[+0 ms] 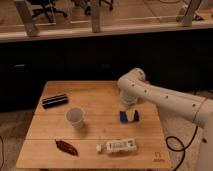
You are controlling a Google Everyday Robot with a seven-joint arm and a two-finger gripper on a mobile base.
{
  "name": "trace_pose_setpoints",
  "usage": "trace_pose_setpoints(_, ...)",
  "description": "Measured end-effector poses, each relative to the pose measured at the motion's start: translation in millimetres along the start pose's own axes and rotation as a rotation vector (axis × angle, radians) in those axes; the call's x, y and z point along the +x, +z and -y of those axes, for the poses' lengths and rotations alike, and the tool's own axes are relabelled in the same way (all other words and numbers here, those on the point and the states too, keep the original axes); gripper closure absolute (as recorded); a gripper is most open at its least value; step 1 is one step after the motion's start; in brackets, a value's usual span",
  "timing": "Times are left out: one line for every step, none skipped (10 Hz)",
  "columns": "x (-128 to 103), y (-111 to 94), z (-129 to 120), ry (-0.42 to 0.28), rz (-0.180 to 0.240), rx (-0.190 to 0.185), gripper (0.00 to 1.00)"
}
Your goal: Wipe the white sponge on the table
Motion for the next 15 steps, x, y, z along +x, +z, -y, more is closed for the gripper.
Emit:
trace_pose_setpoints(0,2,0,-0.011,0.002,-0.003,0.20)
trace_pose_setpoints(-3,4,0,-0.024,0.003,-0.007,0.20)
trace_pose_setpoints(-6,6,2,-0.039,0.005,-0.009,0.20)
trace_pose_setpoints(-6,8,2,-0.049,0.005,-0.010,0.20)
trace_pose_setpoints(-7,10,1,-0.057,0.007,-0.015,0.20)
trace_pose_setpoints(-6,11,1,-0.064,0.008,-0.017,0.20)
trace_pose_setpoints(-6,13,0,-0.073,0.010,-0.020,0.20)
trace_pose_setpoints(-7,16,-2,-0.088,0.012,-0.024,0.20)
trace_pose_setpoints(-7,18,-2,-0.095,0.016,-0.024,0.20)
trace_pose_setpoints(-8,20,-2,-0.104,0.017,-0.024,0.20)
trace_pose_setpoints(-8,21,-2,-0.113,0.020,-0.024,0.20)
trace_pose_setpoints(-8,22,-3,-0.125,0.022,-0.027,0.20)
trace_pose_setpoints(-8,22,-3,-0.130,0.023,-0.027,0.20)
trace_pose_setpoints(-9,22,-3,-0.138,0.026,-0.028,0.20)
trace_pose_setpoints(-8,22,-3,-0.146,0.027,-0.030,0.20)
